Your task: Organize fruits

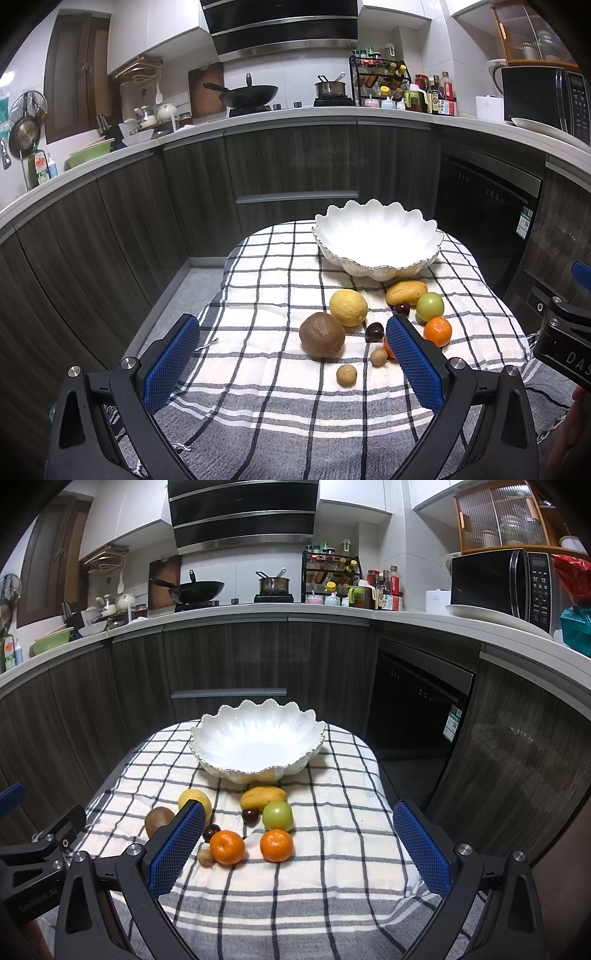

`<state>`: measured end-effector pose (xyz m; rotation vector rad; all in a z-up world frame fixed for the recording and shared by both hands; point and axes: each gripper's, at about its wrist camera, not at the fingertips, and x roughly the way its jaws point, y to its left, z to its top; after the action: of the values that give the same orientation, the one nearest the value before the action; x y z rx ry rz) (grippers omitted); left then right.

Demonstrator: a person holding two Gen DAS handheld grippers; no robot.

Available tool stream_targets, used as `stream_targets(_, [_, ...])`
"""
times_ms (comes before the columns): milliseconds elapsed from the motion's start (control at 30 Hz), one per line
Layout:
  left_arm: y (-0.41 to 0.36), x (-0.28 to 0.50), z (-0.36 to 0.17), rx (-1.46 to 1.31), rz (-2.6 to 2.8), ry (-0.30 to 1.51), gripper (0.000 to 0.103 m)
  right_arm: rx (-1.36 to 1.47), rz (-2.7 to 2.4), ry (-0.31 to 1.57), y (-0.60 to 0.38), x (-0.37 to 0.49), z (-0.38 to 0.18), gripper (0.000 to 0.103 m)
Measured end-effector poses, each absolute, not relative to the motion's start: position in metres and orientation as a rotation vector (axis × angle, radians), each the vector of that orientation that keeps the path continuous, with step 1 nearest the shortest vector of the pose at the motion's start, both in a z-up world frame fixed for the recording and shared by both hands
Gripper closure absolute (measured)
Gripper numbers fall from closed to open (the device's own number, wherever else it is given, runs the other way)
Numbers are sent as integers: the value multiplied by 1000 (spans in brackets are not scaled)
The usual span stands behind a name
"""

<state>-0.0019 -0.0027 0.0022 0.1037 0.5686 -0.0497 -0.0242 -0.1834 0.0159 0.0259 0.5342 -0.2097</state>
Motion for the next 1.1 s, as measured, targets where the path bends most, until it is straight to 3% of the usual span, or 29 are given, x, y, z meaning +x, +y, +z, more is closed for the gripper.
stream_targets(1100, [-1,0,2,104,-48,564,0,24,-208,539,-182,-22,14,0])
